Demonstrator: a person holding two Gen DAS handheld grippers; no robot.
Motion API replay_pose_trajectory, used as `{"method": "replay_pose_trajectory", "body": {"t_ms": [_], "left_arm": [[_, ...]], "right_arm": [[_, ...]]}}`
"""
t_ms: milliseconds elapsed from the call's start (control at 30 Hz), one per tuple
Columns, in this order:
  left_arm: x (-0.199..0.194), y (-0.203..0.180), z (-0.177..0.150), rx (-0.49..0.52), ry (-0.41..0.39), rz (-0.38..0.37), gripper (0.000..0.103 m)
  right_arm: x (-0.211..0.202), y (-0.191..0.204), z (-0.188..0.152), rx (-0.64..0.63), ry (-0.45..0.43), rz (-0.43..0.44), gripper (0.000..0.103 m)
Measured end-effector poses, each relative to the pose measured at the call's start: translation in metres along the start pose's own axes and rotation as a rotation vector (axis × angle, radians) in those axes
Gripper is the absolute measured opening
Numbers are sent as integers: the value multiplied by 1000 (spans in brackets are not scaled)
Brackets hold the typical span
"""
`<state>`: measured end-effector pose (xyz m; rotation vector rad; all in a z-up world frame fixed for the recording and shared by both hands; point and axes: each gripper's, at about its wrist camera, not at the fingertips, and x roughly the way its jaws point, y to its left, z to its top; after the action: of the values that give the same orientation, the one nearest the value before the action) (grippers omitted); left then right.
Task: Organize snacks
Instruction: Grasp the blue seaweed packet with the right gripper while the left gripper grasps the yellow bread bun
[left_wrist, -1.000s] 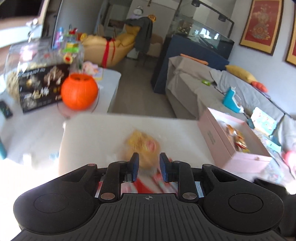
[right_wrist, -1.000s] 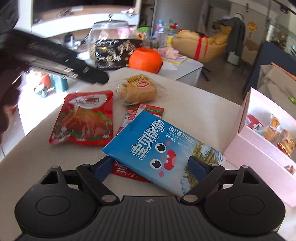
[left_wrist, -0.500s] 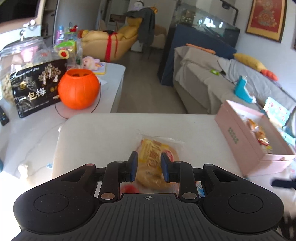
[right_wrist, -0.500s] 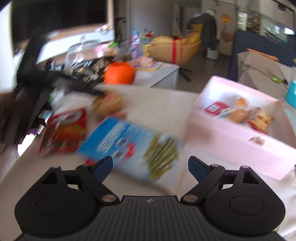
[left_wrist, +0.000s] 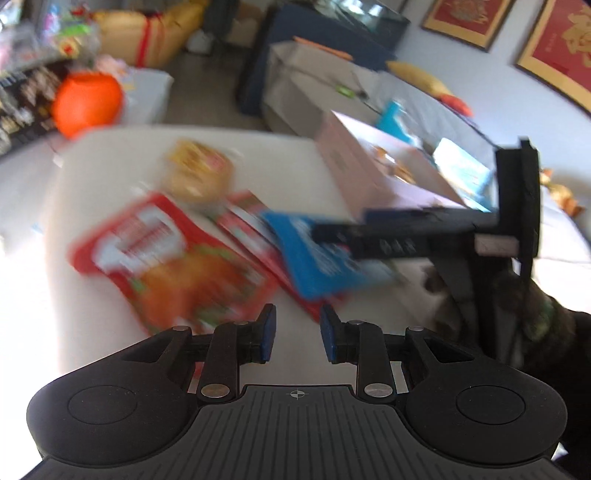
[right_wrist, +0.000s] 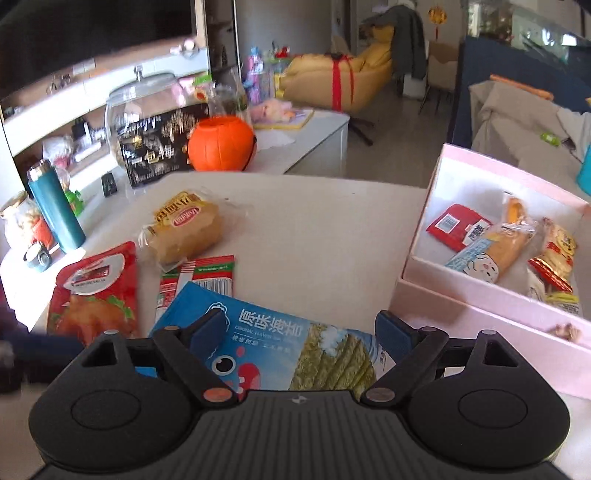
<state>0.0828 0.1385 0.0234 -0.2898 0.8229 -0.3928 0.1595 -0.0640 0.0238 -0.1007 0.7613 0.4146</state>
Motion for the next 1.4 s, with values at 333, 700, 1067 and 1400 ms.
{"method": "replay_pose_trajectory", "body": {"t_ms": [333, 700, 1067, 1400], "left_arm": [[23, -7, 6, -14, -51, 68, 29], [9, -1, 5, -51, -55, 30, 28], [29, -5, 15, -38, -61, 40, 28], [47, -11, 48, -6, -94, 59, 29]], "right_arm": [[-41, -13, -31, 30, 88, 131, 89], [-25, 5, 12, 13, 11, 78, 42], [-19, -35, -13, 182, 87, 102, 41], [-59, -12, -40, 63, 48, 202, 89]]}}
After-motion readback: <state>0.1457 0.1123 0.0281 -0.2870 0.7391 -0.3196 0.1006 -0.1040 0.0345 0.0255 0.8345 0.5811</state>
